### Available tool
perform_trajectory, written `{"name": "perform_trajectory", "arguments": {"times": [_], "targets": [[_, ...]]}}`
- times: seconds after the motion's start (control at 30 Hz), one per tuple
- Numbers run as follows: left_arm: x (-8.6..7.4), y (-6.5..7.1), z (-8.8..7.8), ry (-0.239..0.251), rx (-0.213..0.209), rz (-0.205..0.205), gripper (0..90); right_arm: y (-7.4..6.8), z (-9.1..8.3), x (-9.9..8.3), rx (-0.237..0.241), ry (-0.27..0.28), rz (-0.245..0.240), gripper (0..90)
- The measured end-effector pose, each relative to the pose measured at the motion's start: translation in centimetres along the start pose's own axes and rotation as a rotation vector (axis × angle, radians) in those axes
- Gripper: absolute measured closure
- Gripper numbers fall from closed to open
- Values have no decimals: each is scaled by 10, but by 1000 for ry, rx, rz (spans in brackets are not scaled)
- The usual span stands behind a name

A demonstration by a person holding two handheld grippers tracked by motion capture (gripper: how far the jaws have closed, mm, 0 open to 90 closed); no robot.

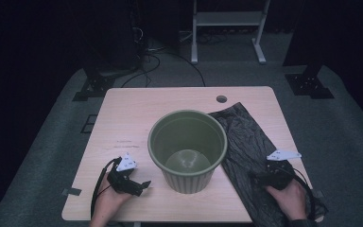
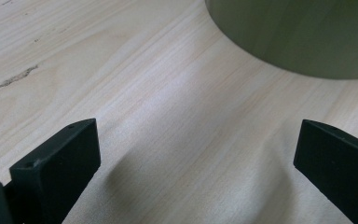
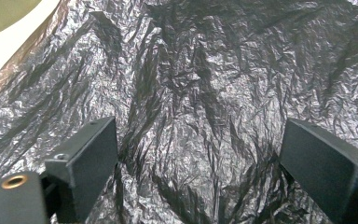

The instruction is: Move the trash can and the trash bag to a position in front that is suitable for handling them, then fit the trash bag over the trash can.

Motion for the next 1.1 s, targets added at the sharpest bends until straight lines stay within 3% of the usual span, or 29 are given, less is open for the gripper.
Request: {"name": "perform_trajectory", "arguments": {"times": [0.13, 0.23, 0.63, 0.67, 0.7, 0.8, 0.83, 0.87, 0.9, 0.97, 1.0, 1.07, 1.1], "targets": [[-3, -2, 3, -15, 2, 1, 0, 0, 0, 0, 0, 0, 0, 104], [-4, -3, 4, 12, -15, -28, 0, 0, 0, 0, 0, 0, 0, 104], [-5, -2, 4, 14, -15, -28, 0, 0, -1, 0, -3, 9, 5, 147], [-5, -2, 4, 13, -15, -28, 0, 0, -3, 0, -1, 22, 11, 258], [-5, -2, 4, 14, -15, -29, 0, 0, -3, 0, -1, 22, 11, 258], [-5, -2, 4, 13, -15, -29, 0, 0, -6, 0, 5, 39, 9, 409], [-5, -2, 4, 13, -15, -29, 0, 0, -8, 0, 6, 44, 10, 514], [-5, -2, 4, 13, -16, -29, 0, 0, -8, 0, 6, 44, 10, 514], [-5, -2, 4, 13, -15, -29, 0, 0, -9, 0, 9, 51, 9, 670], [-5, -2, 4, 13, -16, -29, 0, 0, -10, -1, 13, 54, 12, 767], [-5, -2, 4, 13, -16, -29, 0, 0, -10, -1, 13, 54, 12, 767], [-5, -2, 4, 13, -16, -29, 0, -1, -11, -1, 38, 50, 9, 900], [-5, -2, 4, 13, -16, -28, 0, -1, -11, -1, 36, 50, 1, 900]]}}
Point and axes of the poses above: each handheld gripper's, and its own axes: z roughly forward along the jaws, x roughly out of its top, y roughly to its right, the point moved 9 cm from there along z, roughly forward along the jaws, and after that the axes turned 12 degrees about -x, right-handed, at the moved point
